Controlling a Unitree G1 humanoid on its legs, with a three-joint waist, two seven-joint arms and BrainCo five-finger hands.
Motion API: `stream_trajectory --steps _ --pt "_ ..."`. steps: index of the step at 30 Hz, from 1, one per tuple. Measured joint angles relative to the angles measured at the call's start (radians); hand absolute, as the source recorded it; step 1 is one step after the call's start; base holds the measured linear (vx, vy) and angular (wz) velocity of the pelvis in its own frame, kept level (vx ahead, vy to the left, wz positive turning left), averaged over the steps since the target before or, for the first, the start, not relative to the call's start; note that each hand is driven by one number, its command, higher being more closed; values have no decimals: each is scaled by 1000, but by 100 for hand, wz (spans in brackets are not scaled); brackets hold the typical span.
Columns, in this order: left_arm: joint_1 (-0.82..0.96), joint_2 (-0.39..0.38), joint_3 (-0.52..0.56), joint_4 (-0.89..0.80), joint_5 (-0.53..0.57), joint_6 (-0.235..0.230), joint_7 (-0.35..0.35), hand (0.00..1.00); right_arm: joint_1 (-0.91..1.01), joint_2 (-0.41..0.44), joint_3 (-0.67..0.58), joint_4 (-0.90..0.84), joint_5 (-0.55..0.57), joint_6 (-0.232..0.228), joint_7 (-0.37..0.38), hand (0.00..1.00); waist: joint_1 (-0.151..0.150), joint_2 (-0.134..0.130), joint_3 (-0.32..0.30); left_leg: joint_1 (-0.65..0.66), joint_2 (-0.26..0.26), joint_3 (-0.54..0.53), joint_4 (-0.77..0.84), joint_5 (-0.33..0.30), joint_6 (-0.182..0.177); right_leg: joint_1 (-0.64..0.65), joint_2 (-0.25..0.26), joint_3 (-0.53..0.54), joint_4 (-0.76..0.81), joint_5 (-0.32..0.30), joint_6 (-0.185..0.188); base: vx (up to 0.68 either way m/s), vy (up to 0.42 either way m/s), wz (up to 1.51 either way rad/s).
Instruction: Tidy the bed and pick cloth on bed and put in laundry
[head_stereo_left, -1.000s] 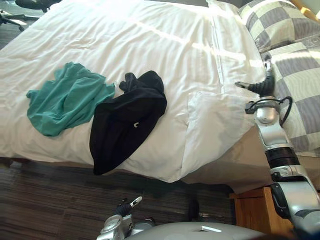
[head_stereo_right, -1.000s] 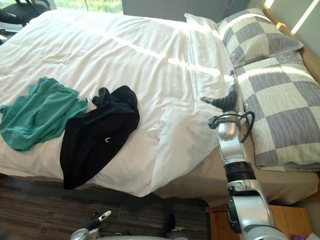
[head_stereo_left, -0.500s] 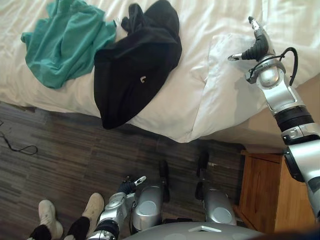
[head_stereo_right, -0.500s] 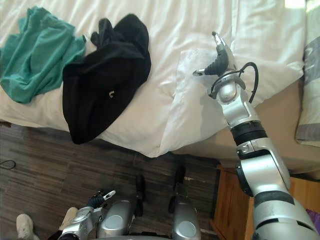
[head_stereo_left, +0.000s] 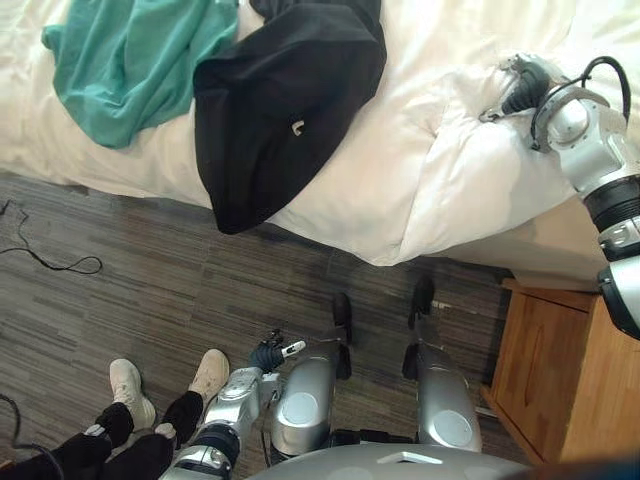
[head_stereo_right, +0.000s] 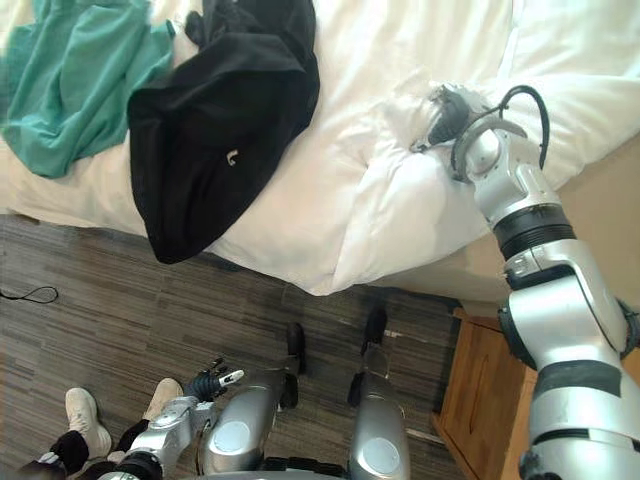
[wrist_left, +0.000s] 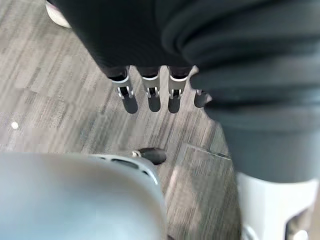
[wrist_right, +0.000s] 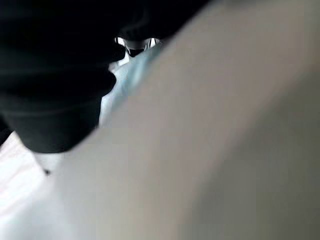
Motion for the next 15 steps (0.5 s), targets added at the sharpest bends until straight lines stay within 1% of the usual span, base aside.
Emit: stream_trajectory --steps 1,2,3,4,5,6,7,8,9,11,12,13,14,15 --pt "1 0 0 1 7 -3 -2 0 13 0 -14 2 23 0 -3 100 2 -1 -1 5 0 0 1 -1 0 7 0 0 0 -6 -8 -10 -15 8" --pt "8 2 3 1 11 -12 -15 0 71 2 -100 -9 117 -1 -17 100 7 -15 -8 14 -3 3 2 -8 -11 17 -1 3 0 -31 -13 0 0 0" --pt "8 2 3 1 11 -14 -16 0 85 3 -116 -16 133 -1 -20 100 8 -16 -9 15 -3 3 3 -8 -12 18 -1 5 0 -36 -9 0 0 0" --pt "13 2 4 1 16 -20 -16 0 146 11 -189 -49 197 -4 -35 100 6 -17 -18 17 2 4 2 -8 -12 20 4 7 0 -39 -9 0 0 0" --pt "16 1 5 2 17 -19 -16 0 187 16 -221 -72 229 -6 -47 100 5 -20 -27 19 3 6 1 -9 -14 20 6 9 0 -43 -7 36 -44 -12" --pt "31 -1 15 2 18 -18 -15 0 283 49 -292 -125 279 -15 -69 100 1 -29 -52 28 11 17 -5 -11 -17 20 14 19 0 -45 -6 75 -41 -34" --pt "53 -4 37 1 27 -16 -14 0 385 91 -342 -183 313 -27 -92 100 -5 -46 -87 46 19 36 -19 -12 -19 22 23 33 0 -48 -4 130 -44 -40" --pt "64 -6 48 2 41 -12 -13 0 441 111 -366 -216 322 -33 -102 100 -12 -54 -111 52 23 43 -23 -13 -21 22 27 38 0 -51 -3 179 -21 -50" --pt "86 -8 60 0 55 -5 -14 0 555 148 -403 -277 337 -41 -120 100 -20 -72 -155 74 29 62 -40 -18 -28 28 32 57 0 -59 4 198 -8 -46" --pt "123 -21 94 0 62 1 -13 0 735 216 -459 -366 339 -55 -160 100 -52 -97 -214 123 40 88 -59 -33 -39 57 48 75 0 -76 6 159 5 -47" --pt "140 -27 104 1 84 3 -13 0 812 247 -489 -401 339 -59 -178 0 -65 -106 -249 135 45 101 -66 -40 -41 62 53 82 0 -84 8 158 17 -39" --pt "156 -35 115 1 99 7 -12 0 911 283 -528 -436 339 -69 -202 0 -79 -116 -281 160 49 114 -73 -50 -45 77 59 89 0 -92 5 159 23 -33" --pt "163 -40 124 1 99 8 -12 0 951 298 -541 -446 341 -75 -211 0 -89 -120 -295 169 51 120 -74 -54 -47 82 61 93 0 -95 5 146 28 -34" --pt "175 -46 131 1 99 8 -9 0 1023 330 -576 -466 350 -84 -222 0 -102 -126 -319 187 51 136 -83 -57 -51 91 64 104 0 -101 7 110 33 -27"
